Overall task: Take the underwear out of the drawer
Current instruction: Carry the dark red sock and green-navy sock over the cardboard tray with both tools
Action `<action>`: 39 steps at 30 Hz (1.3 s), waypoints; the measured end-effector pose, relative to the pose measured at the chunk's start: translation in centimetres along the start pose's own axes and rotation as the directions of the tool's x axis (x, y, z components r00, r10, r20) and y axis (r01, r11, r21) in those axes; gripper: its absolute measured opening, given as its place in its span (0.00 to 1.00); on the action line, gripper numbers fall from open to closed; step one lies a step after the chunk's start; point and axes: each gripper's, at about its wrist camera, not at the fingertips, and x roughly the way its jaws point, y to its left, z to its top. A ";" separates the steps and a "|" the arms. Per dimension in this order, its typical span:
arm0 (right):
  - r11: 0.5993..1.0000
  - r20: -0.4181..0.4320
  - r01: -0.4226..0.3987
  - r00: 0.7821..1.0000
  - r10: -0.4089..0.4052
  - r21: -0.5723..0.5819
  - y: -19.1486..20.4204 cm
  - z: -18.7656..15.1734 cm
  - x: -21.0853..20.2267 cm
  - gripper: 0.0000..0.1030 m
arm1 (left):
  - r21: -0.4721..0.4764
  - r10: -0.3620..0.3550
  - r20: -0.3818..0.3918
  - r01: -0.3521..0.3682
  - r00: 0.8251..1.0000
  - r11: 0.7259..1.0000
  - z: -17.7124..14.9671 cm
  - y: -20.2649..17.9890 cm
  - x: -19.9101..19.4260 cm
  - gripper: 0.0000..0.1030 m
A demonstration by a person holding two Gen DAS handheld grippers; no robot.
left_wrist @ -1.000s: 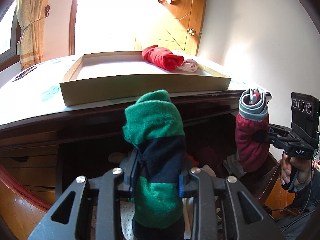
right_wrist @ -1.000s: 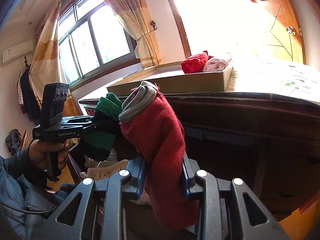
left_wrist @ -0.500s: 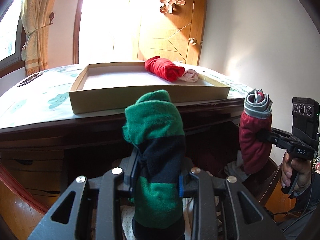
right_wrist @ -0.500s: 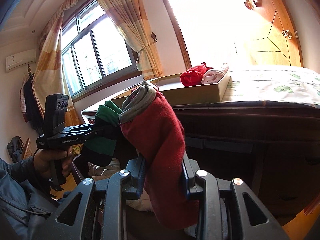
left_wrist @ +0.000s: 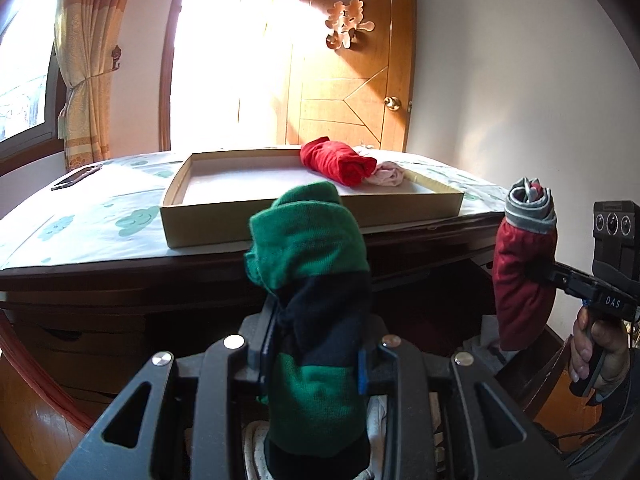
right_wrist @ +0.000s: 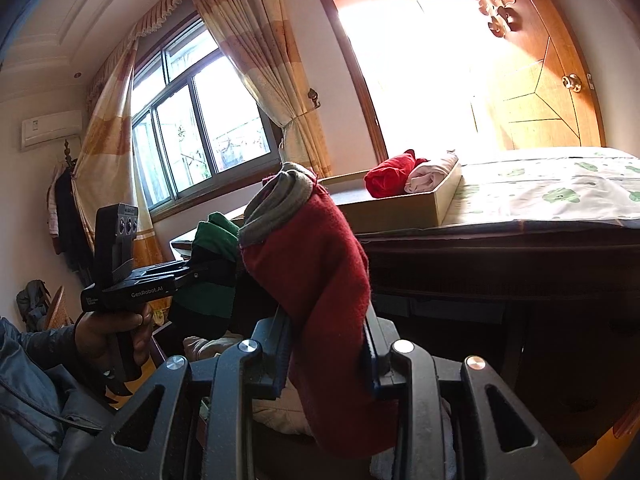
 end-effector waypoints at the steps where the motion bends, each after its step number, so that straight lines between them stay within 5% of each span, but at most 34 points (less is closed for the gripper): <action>1: 1.000 0.005 0.000 1.000 0.000 0.001 0.0 0.0 -0.1 0.31 | 0.000 0.001 0.004 -0.001 1.000 1.000 0.0 0.0 -0.1 0.28; 39: 0.998 0.033 -0.060 0.998 0.059 0.018 1.9 2.3 0.3 0.31 | 0.001 -0.021 0.068 0.021 0.997 1.000 0.7 -0.2 -1.8 0.25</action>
